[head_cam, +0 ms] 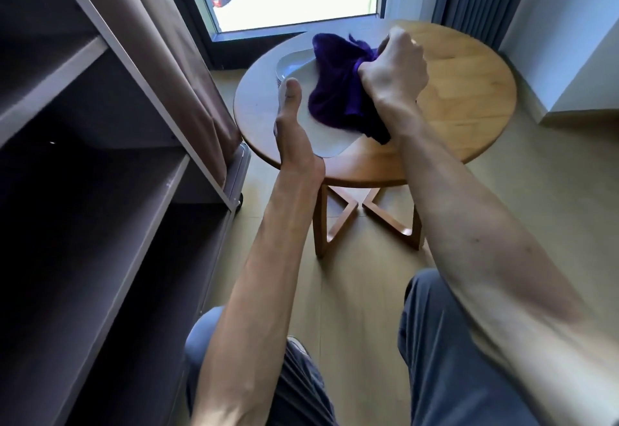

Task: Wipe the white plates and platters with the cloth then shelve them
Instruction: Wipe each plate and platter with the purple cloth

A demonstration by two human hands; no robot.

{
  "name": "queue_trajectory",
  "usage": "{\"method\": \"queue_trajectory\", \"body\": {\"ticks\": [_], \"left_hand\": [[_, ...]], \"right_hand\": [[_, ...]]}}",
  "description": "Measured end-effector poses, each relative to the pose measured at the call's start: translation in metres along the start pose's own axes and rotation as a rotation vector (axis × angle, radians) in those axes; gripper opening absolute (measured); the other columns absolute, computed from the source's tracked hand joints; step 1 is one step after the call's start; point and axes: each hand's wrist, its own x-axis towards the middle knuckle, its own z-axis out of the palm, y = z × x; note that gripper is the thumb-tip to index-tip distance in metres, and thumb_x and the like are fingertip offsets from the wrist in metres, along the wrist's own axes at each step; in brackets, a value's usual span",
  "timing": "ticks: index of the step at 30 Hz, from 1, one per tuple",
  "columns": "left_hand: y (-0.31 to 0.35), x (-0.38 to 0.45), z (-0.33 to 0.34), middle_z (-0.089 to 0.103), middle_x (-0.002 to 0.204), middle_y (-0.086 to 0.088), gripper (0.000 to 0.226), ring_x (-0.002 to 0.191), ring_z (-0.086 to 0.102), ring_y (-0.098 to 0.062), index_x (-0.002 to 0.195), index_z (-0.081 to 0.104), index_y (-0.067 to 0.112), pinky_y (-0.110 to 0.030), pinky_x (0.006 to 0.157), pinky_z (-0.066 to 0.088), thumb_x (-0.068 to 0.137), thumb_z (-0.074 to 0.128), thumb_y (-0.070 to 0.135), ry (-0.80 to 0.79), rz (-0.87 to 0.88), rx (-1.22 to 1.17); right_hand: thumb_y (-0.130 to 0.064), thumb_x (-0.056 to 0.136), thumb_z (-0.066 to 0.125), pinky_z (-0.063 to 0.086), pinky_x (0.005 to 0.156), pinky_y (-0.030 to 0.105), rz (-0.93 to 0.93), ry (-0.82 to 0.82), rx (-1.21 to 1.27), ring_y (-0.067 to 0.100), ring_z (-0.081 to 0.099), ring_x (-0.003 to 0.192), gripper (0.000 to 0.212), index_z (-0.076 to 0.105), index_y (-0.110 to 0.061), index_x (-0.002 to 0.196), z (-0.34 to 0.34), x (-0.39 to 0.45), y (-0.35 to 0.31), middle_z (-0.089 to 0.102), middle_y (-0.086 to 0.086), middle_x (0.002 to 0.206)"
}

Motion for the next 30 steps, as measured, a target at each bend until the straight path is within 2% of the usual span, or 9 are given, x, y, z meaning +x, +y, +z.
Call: {"method": "queue_trajectory", "body": {"ticks": [3,6,8,13,17,21,24,27,30], "left_hand": [[0.008,0.002,0.0,0.07,0.123,-0.016,0.048,0.111,0.068,-0.036,0.138,0.058,0.019,-0.057,0.094,0.057,0.102,0.051,0.05,0.002,-0.012,-0.031],[0.011,0.0,0.002,0.075,0.111,-0.013,0.041,0.11,0.068,-0.037,0.117,0.069,0.021,-0.062,0.101,0.052,0.104,0.047,0.053,0.034,0.008,-0.047],[0.012,0.003,0.002,0.077,0.105,-0.009,0.041,0.11,0.068,-0.034,0.108,0.07,0.023,-0.059,0.106,0.05,0.105,0.044,0.054,0.068,0.037,-0.074],[0.017,0.009,-0.006,0.063,0.123,-0.023,0.067,0.12,0.058,-0.038,0.12,0.065,0.005,-0.05,0.118,0.039,0.102,0.037,0.063,0.015,-0.03,-0.252],[0.022,0.012,-0.015,0.066,0.111,-0.025,0.061,0.104,0.066,-0.037,0.118,0.065,-0.002,-0.046,0.101,0.052,0.105,0.041,0.052,-0.004,-0.029,-0.231],[0.019,0.005,-0.012,0.077,0.086,-0.013,0.056,0.081,0.076,-0.025,0.084,0.083,0.013,-0.039,0.081,0.062,0.107,0.04,0.041,0.038,0.016,-0.195],[0.016,0.001,-0.011,0.077,0.098,-0.015,0.045,0.086,0.076,-0.03,0.109,0.076,0.01,-0.046,0.083,0.062,0.105,0.047,0.044,0.077,-0.038,-0.163],[0.009,-0.003,-0.007,0.077,0.106,-0.014,0.04,0.095,0.075,-0.032,0.119,0.069,0.015,-0.052,0.089,0.06,0.104,0.046,0.045,0.047,-0.059,-0.1],[0.009,-0.004,-0.001,0.066,0.133,-0.02,0.052,0.122,0.064,-0.039,0.141,0.057,0.014,-0.061,0.105,0.049,0.102,0.051,0.047,0.035,-0.019,-0.065]], "right_hand": [[-0.018,0.08,0.056,0.051,0.076,0.034,-0.085,0.017,-0.001,0.028,0.063,0.106,0.03,0.062,-0.015,0.11,0.003,-0.003,-0.025,0.067,0.003,0.106],[-0.017,0.078,0.056,0.053,0.074,0.034,-0.171,-0.046,0.01,0.025,0.064,0.094,0.029,0.063,-0.016,0.106,0.008,-0.015,-0.048,0.066,0.0,0.094],[-0.019,0.074,0.058,0.052,0.071,0.029,-0.216,-0.155,0.087,0.019,0.065,0.085,0.025,0.067,-0.021,0.097,0.012,-0.027,-0.058,0.068,-0.005,0.087],[-0.029,0.073,0.07,0.048,0.071,0.025,-0.28,-0.387,0.095,0.015,0.066,0.089,0.017,0.073,-0.022,0.089,0.027,-0.052,-0.058,0.073,-0.004,0.09],[-0.039,0.068,0.074,0.048,0.07,0.027,-0.151,-0.528,0.056,0.019,0.068,0.091,0.03,0.075,-0.018,0.09,0.027,-0.043,-0.039,0.073,0.001,0.092],[-0.045,0.063,0.07,0.042,0.073,0.028,-0.04,-0.512,0.043,0.025,0.066,0.1,0.042,0.07,-0.017,0.094,0.03,-0.033,-0.021,0.072,0.005,0.1],[-0.039,0.067,0.064,0.043,0.078,0.03,0.032,-0.415,0.006,0.028,0.061,0.099,0.041,0.063,-0.016,0.102,0.025,-0.016,-0.014,0.064,0.005,0.102],[-0.028,0.075,0.065,0.041,0.074,0.028,0.023,-0.276,-0.042,0.027,0.059,0.089,0.026,0.057,-0.016,0.098,0.018,0.006,-0.018,0.055,0.001,0.087],[-0.024,0.073,0.064,0.043,0.068,0.028,-0.032,-0.189,-0.048,0.028,0.066,0.086,0.019,0.057,-0.015,0.088,0.015,0.013,-0.033,0.06,0.003,0.085]]}}
